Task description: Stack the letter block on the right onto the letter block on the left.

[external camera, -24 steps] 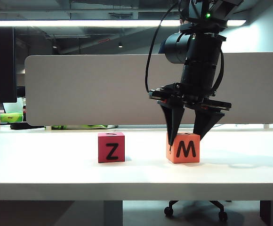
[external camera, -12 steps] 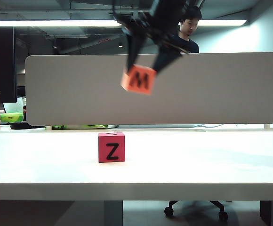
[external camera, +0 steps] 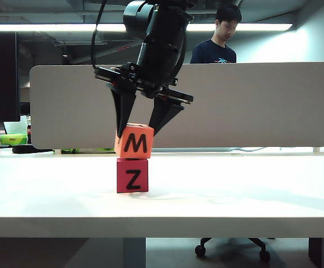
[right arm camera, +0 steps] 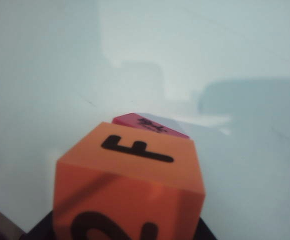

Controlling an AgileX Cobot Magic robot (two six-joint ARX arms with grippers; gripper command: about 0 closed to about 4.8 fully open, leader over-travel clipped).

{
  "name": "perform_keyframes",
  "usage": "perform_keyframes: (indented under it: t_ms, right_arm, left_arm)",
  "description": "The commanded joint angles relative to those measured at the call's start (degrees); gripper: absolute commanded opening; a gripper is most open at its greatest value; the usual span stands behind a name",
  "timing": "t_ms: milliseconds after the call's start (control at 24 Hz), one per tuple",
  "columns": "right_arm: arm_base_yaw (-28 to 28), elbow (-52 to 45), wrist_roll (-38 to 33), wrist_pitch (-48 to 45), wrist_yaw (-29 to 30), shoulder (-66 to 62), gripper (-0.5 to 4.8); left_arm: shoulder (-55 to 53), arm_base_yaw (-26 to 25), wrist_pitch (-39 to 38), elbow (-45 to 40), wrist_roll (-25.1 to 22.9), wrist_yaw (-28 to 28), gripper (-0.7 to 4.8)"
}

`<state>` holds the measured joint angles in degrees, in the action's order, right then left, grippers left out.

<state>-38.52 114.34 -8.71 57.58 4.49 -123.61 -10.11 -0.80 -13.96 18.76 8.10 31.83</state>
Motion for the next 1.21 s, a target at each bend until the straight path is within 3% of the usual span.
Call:
perform_keyframes:
  t_ms: [42, 125, 417, 500, 542, 792, 834, 875, 917, 959, 1209]
  right_arm:
    - [0.1, 0.2, 0.0, 0.5, -0.5, 0.3, 3.22]
    - [0.1, 0.2, 0.0, 0.5, -0.5, 0.3, 3.90]
    - [-0.3, 1.0, -0.1, 1.5, 2.0, 0.3, 4.01]
    - [-0.6, 3.3, 0.0, 4.4, 0.9, 0.3, 4.58]
    - [-0.6, 5.9, 0.1, 6.7, -2.7, 0.3, 4.79]
    - [-0.3, 17.3, 5.7, 14.2, -14.3, 0.5, 4.79]
    - [-0.3, 19.8, 7.0, 16.5, -17.2, 0.6, 4.63]
    - [-0.3, 21.6, 8.6, 18.6, -19.3, 0.7, 3.86]
    - [-0.4, 24.5, 12.4, 21.9, -21.1, 1.0, 1.29]
    - [-0.4, 24.8, 13.6, 22.0, -21.2, 1.9, 0.09]
    - [-0.5, 24.7, 13.3, 17.1, -18.4, 10.8, -0.06]
  left_arm:
    - [0.0, 0.0, 0.8, 0.4, -0.8, -0.1, -0.05]
    - [0.0, 0.0, 0.8, 0.4, -0.8, -0.2, -0.05]
    - [0.0, 0.0, 0.8, 0.4, -0.8, -0.1, -0.05]
    - [0.0, 0.0, 0.8, 0.4, -0.8, -0.1, -0.05]
    - [0.0, 0.0, 0.8, 0.4, -0.8, -0.1, -0.05]
    - [0.0, 0.0, 0.9, 0.4, -1.3, -1.0, -0.05]
    - [0.0, 0.0, 0.9, 0.4, -2.0, -1.8, -0.05]
    - [0.0, 0.0, 0.9, 0.4, -2.9, -2.8, -0.05]
    - [0.0, 0.0, 1.0, 0.4, -3.9, -4.3, -0.05]
    - [0.0, 0.0, 1.0, 0.4, -3.8, -5.7, -0.05]
    - [0.0, 0.0, 1.4, 0.4, -3.8, -14.6, -0.05]
